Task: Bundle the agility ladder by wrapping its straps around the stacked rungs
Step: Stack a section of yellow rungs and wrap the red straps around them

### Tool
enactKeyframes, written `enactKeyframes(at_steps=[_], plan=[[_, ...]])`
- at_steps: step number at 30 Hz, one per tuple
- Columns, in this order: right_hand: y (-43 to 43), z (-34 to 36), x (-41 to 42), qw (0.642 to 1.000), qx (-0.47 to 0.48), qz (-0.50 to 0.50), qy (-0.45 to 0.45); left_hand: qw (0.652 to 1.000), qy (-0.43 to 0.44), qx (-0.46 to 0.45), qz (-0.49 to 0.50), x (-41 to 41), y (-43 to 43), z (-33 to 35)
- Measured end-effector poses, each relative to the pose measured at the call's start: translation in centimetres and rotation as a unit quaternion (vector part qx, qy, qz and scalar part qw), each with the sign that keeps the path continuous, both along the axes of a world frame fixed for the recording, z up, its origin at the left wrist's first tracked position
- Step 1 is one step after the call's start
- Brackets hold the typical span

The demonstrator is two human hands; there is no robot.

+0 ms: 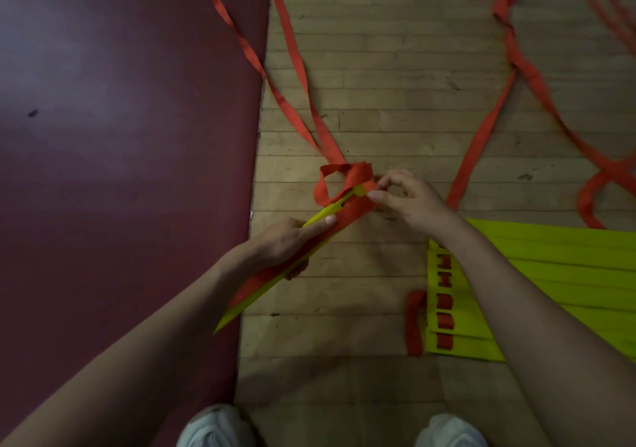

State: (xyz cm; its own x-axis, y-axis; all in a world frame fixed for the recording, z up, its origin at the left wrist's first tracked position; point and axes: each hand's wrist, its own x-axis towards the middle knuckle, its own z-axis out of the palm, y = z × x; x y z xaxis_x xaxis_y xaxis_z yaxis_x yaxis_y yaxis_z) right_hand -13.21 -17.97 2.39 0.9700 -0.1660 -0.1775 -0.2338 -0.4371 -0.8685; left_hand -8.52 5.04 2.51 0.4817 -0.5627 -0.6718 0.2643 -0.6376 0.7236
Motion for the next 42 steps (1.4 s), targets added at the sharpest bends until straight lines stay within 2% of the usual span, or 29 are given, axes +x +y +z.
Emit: enactKeyframes(at_steps=[5, 11, 15, 19, 22, 26, 32, 37, 42], plan=[[0.3, 0.1, 0.2, 0.980, 0.197, -0.025, 0.034, 0.999, 0.027, -0.014, -0.010, -0.4, -0.2, 0.4], [1.0, -0.5, -0.4, 0.936, 0.340, -0.066, 0.056, 0.998, 0.032, -0.049, -0.011, -0.6, -0.3, 0.9], [2.4, -1.7, -1.5, 0.892, 0.416, -0.110, 0.139, 0.998, 0.019, -0.052, -0.029, -0.7, -0.8, 1.7], [3.6, -2.0, -2.1, 0.861, 0.459, -0.123, 0.180, 0.997, -0.008, -0.066, -0.032, -1.0, -1.2, 1.8], [3.8, -2.4, -2.4, 0.844, 0.481, -0.103, 0.213, 0.993, -0.032, -0.111, -0.007, -1.2, -1.1, 1.9], [4.2, -3.3, -2.7, 0.852, 0.468, -0.092, 0.216, 0.991, -0.021, -0.131, 0.010, -1.3, -1.0, 1.8], [5.8, -4.5, -2.1, 0.867, 0.419, -0.199, 0.181, 0.987, -0.036, -0.154, -0.004, -1.3, -0.8, 1.4], [7.1, -4.6, -1.7, 0.886, 0.391, -0.190, 0.159, 0.987, -0.018, -0.159, -0.002, -1.3, -1.0, 1.5], [7.9, -4.1, -1.8, 0.910, 0.363, -0.122, 0.159, 0.987, 0.005, -0.159, -0.008, -0.7, -1.0, 1.8]])
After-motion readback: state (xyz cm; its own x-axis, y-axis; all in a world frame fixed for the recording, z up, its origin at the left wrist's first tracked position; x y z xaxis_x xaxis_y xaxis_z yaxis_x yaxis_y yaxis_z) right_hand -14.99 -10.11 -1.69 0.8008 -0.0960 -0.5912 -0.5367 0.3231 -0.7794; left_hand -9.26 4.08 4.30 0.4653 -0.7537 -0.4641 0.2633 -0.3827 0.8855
